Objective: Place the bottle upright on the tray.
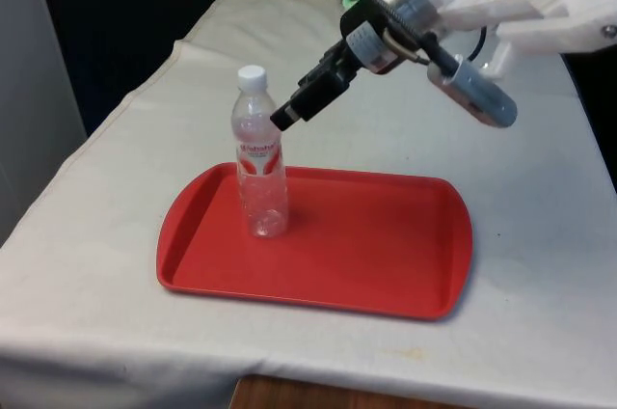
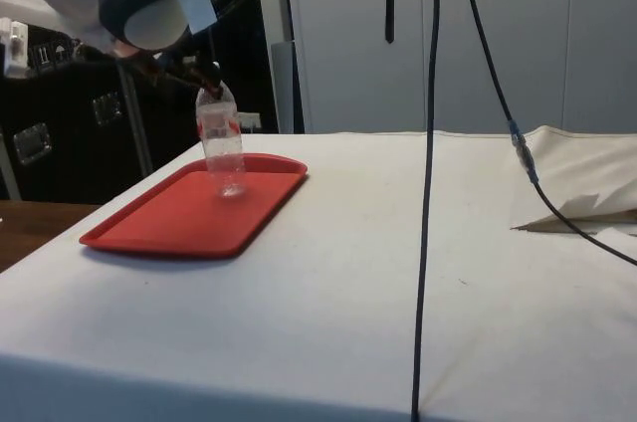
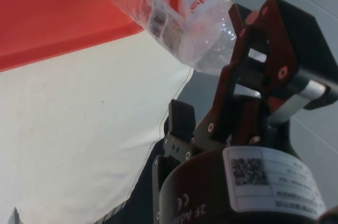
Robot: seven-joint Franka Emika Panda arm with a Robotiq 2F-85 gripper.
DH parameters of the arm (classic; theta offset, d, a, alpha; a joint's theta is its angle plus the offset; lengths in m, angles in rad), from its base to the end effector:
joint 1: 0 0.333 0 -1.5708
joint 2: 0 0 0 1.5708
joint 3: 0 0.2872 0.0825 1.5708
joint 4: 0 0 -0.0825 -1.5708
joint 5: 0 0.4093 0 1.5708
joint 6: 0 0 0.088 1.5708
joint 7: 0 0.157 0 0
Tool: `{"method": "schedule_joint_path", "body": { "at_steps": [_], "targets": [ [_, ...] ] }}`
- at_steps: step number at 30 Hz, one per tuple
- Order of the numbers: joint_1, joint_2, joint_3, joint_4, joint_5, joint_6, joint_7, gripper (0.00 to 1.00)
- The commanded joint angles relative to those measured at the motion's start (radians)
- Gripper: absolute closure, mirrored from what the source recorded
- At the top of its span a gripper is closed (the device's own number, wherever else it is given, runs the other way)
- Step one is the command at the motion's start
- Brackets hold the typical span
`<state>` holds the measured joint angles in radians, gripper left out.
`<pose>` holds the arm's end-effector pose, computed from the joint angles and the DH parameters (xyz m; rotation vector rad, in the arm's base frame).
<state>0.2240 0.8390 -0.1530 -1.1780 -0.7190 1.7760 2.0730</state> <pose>0.7436 -0.0115 0.2333 1.6005 -1.8615 0.7792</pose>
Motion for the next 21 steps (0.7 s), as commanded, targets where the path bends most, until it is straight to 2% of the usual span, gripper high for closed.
{"method": "schedule_joint_path", "body": {
  "at_steps": [1,4,5,6,11,12,13,21],
  "targets": [
    [-0.005,-0.009,0.006,-0.001,0.011,0.003,-0.006,0.00],
    [-0.006,-0.018,0.007,0.000,0.015,0.002,-0.008,0.00],
    [-0.001,-0.016,0.001,0.000,0.006,-0.002,-0.004,0.00],
    [-0.007,-0.023,0.008,0.000,0.018,0.002,-0.010,0.00],
    [-0.008,-0.036,0.009,0.000,0.025,0.001,-0.014,0.00],
    [-0.002,-0.029,0.002,0.000,0.012,-0.002,-0.008,0.00],
    [-0.009,-0.038,0.010,0.000,0.027,0.001,-0.015,0.00],
    [-0.013,-0.059,0.014,0.001,0.046,0.001,-0.023,0.00]
  ]
}}
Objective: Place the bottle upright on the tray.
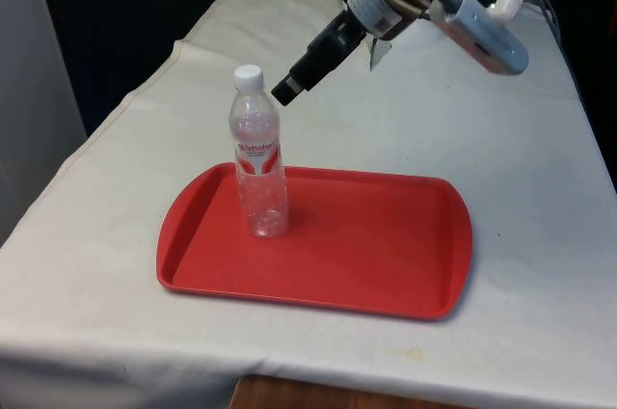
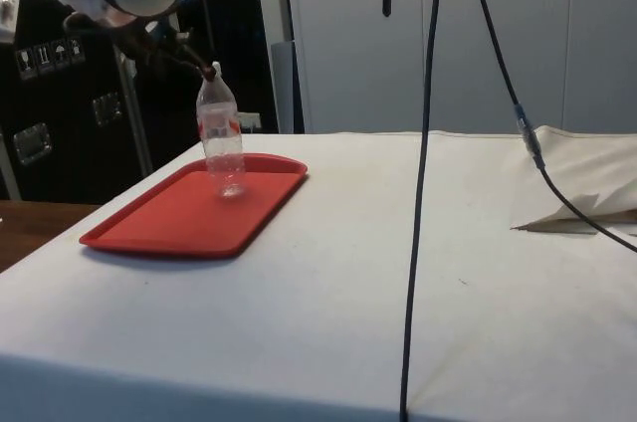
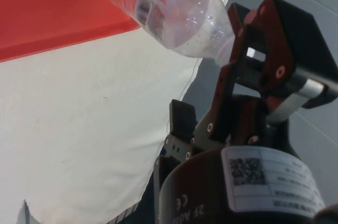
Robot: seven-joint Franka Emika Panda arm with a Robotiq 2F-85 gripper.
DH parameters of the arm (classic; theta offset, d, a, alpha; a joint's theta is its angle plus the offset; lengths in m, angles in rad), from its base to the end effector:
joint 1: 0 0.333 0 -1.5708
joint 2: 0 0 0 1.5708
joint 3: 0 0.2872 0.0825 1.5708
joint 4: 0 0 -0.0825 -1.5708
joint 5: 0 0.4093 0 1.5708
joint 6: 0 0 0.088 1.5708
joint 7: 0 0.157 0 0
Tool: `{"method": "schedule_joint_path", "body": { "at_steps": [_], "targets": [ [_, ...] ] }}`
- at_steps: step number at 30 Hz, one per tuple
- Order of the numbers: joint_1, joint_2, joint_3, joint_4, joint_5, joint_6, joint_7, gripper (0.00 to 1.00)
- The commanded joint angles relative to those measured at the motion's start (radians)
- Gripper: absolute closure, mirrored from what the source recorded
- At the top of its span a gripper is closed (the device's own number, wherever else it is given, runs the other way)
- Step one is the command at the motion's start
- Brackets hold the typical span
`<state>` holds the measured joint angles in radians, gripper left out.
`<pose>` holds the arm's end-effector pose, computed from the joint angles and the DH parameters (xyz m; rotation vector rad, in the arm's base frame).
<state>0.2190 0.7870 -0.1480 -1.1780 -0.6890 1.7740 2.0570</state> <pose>0.7460 -0.0089 0.2676 1.6183 -1.9172 0.7759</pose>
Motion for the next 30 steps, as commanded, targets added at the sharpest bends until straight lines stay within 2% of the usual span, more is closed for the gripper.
{"method": "schedule_joint_path", "body": {
  "at_steps": [1,2,9,10,11,19,20,21,25,26,27,30],
  "targets": [
    [-0.001,-0.004,0.002,0.000,0.005,0.000,-0.001,0.00],
    [-0.009,-0.011,0.010,0.001,0.022,0.004,-0.008,0.00],
    [-0.015,-0.022,0.015,0.002,0.046,0.007,-0.013,0.00],
    [-0.007,-0.018,0.007,0.001,0.034,0.000,-0.006,0.00],
    [-0.017,-0.024,0.016,0.003,0.056,0.009,-0.015,0.00],
    [-0.027,-0.027,0.016,0.009,0.102,0.016,-0.025,0.00],
    [-0.017,-0.023,0.007,0.010,0.087,0.003,-0.019,0.00],
    [-0.028,-0.028,0.016,0.009,0.108,0.016,-0.026,0.00],
    [-0.034,-0.030,0.016,0.011,0.129,0.020,-0.031,0.00],
    [-0.026,-0.025,0.007,0.013,0.119,0.009,-0.026,0.00],
    [-0.036,-0.030,0.016,0.012,0.139,0.022,-0.033,0.00],
    [-0.041,-0.032,0.016,0.015,0.155,0.023,-0.038,0.00]
  ]
}}
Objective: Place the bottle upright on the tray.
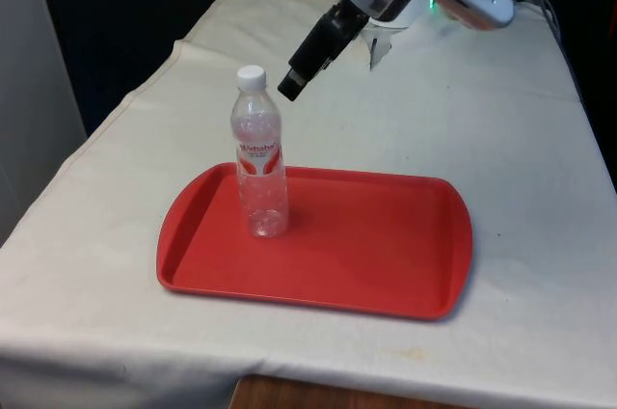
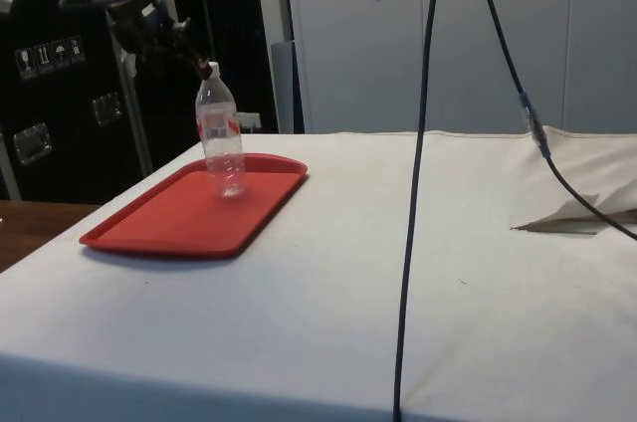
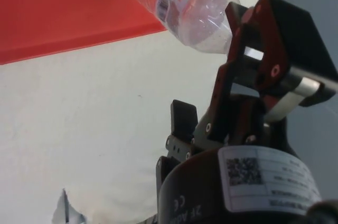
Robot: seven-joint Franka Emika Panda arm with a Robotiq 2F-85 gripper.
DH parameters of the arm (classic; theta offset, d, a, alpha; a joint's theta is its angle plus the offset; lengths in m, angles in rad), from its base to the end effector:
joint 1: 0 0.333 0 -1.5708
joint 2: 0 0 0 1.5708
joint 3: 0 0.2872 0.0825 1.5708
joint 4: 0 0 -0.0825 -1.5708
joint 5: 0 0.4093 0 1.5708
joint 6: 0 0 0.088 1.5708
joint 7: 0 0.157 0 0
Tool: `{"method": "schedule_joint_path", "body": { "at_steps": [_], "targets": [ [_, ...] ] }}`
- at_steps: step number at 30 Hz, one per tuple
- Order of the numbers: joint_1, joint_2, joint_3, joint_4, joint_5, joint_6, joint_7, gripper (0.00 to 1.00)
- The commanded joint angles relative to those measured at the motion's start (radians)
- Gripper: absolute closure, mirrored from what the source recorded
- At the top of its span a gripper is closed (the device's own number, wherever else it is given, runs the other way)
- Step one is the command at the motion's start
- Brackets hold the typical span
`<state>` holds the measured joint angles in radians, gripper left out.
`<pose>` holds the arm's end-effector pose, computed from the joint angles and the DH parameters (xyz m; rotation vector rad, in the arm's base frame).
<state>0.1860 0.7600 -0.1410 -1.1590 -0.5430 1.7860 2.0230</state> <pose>0.7475 -0.0124 0.2838 1.6553 -2.0653 0.6462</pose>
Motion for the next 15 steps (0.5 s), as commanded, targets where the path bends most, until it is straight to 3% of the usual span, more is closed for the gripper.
{"method": "schedule_joint_path", "body": {
  "at_steps": [1,4,5,6,13,14,15],
  "targets": [
    [-0.011,-0.007,0.009,-0.002,0.019,0.012,-0.008,0.00],
    [-0.014,-0.014,0.009,-0.004,0.032,0.012,-0.013,0.00],
    [-0.006,-0.004,0.000,0.004,0.020,-0.001,-0.008,0.00],
    [-0.014,-0.018,0.009,-0.006,0.037,0.012,-0.014,0.00],
    [-0.013,-0.059,0.010,-0.042,0.062,0.009,-0.013,0.00],
    [-0.008,-0.046,0.003,-0.028,0.053,-0.011,-0.013,0.00],
    [-0.013,-0.065,0.010,-0.048,0.064,0.009,-0.012,0.00]
  ]
}}
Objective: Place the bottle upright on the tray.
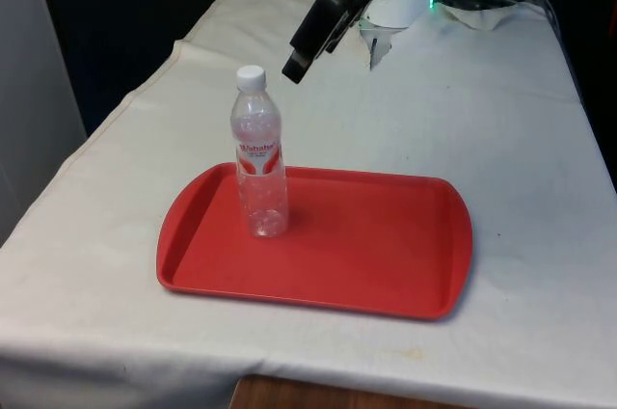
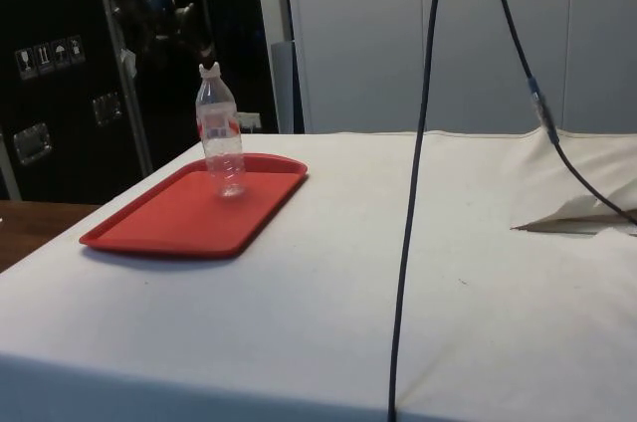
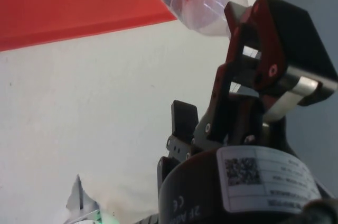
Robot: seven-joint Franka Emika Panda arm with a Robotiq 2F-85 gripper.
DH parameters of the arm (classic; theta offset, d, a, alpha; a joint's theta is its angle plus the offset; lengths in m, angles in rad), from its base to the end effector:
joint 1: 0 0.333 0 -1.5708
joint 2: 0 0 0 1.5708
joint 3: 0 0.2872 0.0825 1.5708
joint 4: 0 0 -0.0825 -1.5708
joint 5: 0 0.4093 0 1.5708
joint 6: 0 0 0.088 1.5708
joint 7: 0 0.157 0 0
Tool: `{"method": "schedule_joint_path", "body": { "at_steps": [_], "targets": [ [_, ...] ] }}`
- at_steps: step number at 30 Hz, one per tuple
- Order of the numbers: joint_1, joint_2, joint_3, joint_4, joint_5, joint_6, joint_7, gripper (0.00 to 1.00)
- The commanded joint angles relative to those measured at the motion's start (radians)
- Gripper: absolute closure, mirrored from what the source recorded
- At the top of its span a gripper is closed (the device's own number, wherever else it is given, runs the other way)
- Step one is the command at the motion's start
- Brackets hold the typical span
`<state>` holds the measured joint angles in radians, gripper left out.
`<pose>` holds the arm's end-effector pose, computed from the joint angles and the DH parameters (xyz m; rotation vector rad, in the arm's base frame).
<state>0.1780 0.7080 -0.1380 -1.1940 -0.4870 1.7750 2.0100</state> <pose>0.7390 -0.0131 0.2998 1.6617 -2.1175 0.5800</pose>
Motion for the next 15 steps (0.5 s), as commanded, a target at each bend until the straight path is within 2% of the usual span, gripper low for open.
{"method": "schedule_joint_path", "body": {
  "at_steps": [1,6,7,8,14,15],
  "targets": [
    [-0.005,-0.019,0.007,-0.019,0.011,0.021,0.001,0.00],
    [-0.005,-0.055,0.008,-0.057,0.027,0.024,0.003,0.00],
    [0.000,-0.044,0.002,-0.045,0.019,0.001,0.001,0.00],
    [-0.005,-0.061,0.009,-0.064,0.030,0.025,0.004,0.00],
    [-0.006,-0.101,0.010,-0.106,0.052,0.027,0.004,0.00],
    [0.000,-0.085,0.004,-0.087,0.041,0.002,0.002,0.00]
  ]
}}
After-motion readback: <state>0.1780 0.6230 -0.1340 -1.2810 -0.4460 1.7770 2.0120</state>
